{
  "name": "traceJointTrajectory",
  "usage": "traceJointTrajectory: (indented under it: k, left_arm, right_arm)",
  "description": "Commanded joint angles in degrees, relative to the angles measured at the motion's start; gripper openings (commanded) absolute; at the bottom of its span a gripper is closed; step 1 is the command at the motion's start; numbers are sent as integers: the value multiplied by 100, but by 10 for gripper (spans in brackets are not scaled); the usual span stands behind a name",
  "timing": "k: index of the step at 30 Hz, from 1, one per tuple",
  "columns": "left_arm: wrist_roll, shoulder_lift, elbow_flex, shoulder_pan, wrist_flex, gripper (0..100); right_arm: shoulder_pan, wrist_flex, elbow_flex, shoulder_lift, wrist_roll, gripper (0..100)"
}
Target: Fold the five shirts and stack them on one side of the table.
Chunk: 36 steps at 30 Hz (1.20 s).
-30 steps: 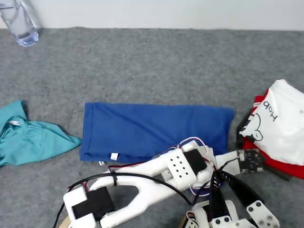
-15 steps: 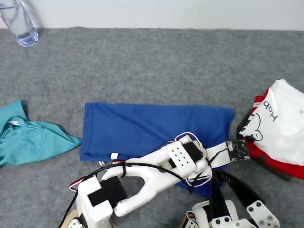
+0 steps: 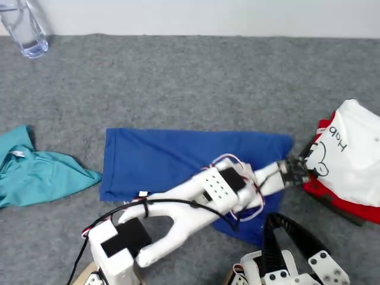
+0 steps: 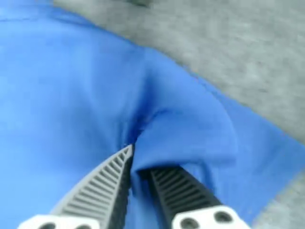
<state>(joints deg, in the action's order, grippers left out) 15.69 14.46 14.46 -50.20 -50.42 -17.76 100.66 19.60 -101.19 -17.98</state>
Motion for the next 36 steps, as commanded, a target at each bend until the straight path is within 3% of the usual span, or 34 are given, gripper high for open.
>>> traceJointTrajectory:
  k: [1,6,9,14,18,27,36]
  left_arm:
    - [-62,-325,-242,229,369,12]
    - [-97,-325,-242,404,607,12]
    - [-519,-325,-242,475,668,14]
    - [-554,-325,-224,193,299,109]
    - [-273,-352,-242,-273,-97,7]
    - [-316,-334,-971,-369,-835,12]
    - [-756,-255,-1385,-53,-782,11]
  right_arm:
    - [-48,207,-105,31,62,12]
    - [-48,207,-105,31,62,12]
    - [-48,207,-97,31,62,12]
    - [-48,198,79,31,62,12]
    - [-48,171,264,31,53,12]
    - [-48,171,264,31,53,12]
    - [-48,171,264,31,53,12]
